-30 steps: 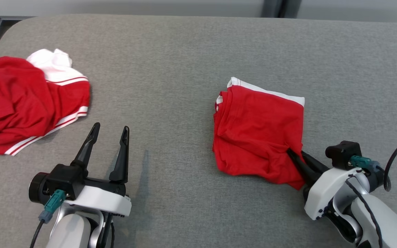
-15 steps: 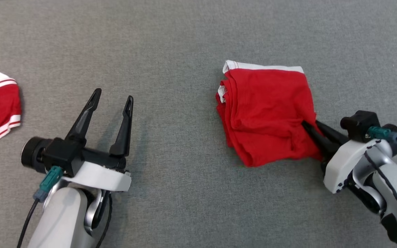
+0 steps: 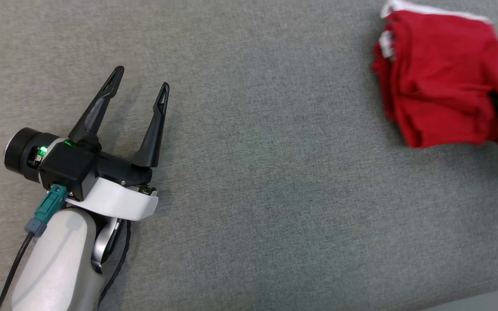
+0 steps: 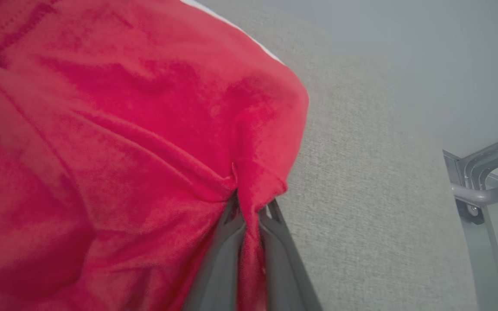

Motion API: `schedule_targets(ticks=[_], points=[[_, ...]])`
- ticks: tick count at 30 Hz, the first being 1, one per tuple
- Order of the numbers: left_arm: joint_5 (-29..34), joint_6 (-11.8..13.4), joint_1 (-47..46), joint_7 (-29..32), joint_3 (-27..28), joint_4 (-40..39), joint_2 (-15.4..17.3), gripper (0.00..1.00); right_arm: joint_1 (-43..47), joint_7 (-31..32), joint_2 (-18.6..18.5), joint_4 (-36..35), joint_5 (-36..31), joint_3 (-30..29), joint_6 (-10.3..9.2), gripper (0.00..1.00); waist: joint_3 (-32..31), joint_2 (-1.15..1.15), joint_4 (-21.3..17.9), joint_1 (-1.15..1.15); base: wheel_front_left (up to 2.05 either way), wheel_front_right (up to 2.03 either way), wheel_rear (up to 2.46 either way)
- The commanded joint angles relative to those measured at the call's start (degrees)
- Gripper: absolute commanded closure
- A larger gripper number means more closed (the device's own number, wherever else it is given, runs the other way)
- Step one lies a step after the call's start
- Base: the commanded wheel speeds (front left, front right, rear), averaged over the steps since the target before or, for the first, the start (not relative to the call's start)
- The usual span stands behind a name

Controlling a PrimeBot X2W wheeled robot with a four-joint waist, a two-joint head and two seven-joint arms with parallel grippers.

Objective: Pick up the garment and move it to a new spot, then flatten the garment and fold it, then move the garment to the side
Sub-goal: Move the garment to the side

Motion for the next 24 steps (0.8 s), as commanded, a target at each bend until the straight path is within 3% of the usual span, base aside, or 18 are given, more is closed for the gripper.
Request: schedule_targets(ticks=[1,11,15,24], points=[[0.46,-0.11,-1.01,0.47,-0.04,-0.99,0.86,0.00,-0.87,-0.55,-1.99,0.29,-0.66,-1.25,-0.03,1.00,1.89,0.00,-1.33,0.00,0.00,0.00,0.00],[1.01,-0.40,-2.75,2.28,-0.98,-5.44,1.96,0.00,-1.42,-1.17,-9.52,3.50,-2.85,-9.07,-0.03,1.00,4.70,0.00,-1.12,0.00,0.00,0.00,0.00],[1.14,-0.16,-3.04,2.57,-1.43,-6.84,2.14,0.00,-2.18,-1.58,-9.67,5.69,-4.44,-12.41,-0.03,1.00,5.26,0.00,-0.52,0.00,0.00,0.00,0.00],[1.07,0.13,-3.92,2.80,-2.16,-8.28,2.22,0.00,-3.12,-3.38,-8.57,7.42,-5.94,-14.00,-0.02,1.00,5.63,0.00,0.31,0.00,0.00,0.00,0.00]])
